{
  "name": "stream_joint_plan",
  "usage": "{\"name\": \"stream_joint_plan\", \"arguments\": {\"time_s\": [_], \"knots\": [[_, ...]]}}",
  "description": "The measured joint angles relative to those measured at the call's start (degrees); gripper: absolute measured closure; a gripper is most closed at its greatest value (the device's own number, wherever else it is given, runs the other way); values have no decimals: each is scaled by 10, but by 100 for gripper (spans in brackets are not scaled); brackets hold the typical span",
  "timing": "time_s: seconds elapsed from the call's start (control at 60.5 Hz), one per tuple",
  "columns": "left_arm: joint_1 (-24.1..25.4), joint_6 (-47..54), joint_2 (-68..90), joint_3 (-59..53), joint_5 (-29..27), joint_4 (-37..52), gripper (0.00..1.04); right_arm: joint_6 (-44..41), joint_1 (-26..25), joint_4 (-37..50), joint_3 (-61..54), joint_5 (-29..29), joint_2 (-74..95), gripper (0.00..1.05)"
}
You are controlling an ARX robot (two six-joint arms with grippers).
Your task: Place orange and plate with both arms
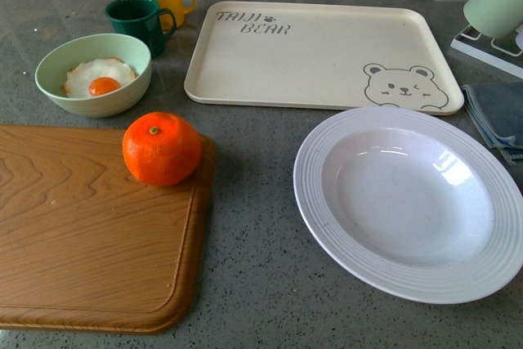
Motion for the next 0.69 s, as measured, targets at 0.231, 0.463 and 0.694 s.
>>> {"name": "stream_joint_plan", "arguments": {"time_s": [0.231, 0.463, 0.694], "knots": [[0, 0, 0, 0, 0, 0, 9, 0, 0, 0, 0, 0, 0, 9], [8, -98, 124, 90, 82, -192, 9, 0, 0, 0, 0, 0, 0, 9], [-57, -194, 448, 221, 75, -99, 9, 0, 0, 0, 0, 0, 0, 9]]}}
